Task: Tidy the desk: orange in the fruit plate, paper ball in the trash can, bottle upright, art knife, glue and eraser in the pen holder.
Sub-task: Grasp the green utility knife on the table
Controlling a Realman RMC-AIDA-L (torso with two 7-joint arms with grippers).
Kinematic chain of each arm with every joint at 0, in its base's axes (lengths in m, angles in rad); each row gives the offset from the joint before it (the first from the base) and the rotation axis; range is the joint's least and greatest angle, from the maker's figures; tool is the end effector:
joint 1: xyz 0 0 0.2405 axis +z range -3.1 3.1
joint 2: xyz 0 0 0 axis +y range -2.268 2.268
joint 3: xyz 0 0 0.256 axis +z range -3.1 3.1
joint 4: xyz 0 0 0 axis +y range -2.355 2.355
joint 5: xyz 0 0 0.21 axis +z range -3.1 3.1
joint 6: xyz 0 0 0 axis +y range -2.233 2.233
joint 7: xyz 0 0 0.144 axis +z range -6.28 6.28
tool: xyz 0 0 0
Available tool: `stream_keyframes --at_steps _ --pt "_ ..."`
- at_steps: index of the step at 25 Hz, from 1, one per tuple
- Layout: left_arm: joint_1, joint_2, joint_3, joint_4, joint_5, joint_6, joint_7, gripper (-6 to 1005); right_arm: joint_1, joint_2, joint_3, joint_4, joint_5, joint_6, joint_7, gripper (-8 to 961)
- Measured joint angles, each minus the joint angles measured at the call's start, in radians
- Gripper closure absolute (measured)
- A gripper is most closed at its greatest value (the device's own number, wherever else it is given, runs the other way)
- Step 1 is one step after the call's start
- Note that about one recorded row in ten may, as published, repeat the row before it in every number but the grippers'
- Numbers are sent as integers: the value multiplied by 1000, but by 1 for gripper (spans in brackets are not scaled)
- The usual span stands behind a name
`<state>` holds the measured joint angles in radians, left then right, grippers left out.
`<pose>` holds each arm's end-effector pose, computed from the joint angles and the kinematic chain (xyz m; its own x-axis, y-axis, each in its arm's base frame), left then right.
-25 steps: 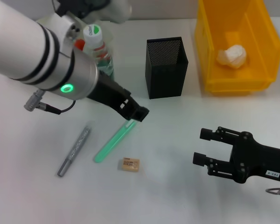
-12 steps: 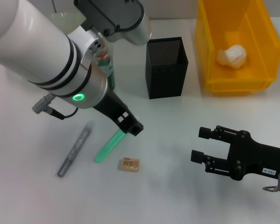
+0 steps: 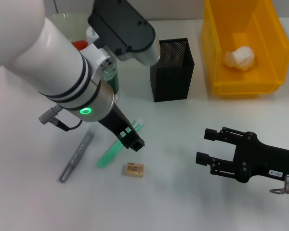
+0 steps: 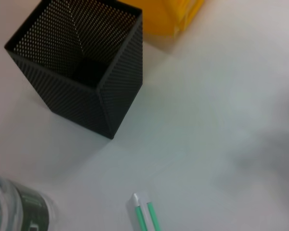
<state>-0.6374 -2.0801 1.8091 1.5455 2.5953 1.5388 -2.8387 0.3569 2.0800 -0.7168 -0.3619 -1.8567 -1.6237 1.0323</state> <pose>-0.1099 0.3151 -0.0539 0.8103 0.4885 -0.3238 0.3529 -0.8478 -0.3959 0.3022 0.2473 -0.0405 0.6859 -0.3361 -0.6454 -0.4974 -0.8639 -0.0787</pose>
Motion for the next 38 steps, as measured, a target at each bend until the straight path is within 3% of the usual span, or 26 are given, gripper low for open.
stream_keyframes --at_steps 18,38 --pt "-80 0 16 -260 3 -120 27 428 2 2 1 0 1 15 0 219" --pt "-81 0 16 -333 5 -163 59 442 5 2 0 13 1 24 0 219"
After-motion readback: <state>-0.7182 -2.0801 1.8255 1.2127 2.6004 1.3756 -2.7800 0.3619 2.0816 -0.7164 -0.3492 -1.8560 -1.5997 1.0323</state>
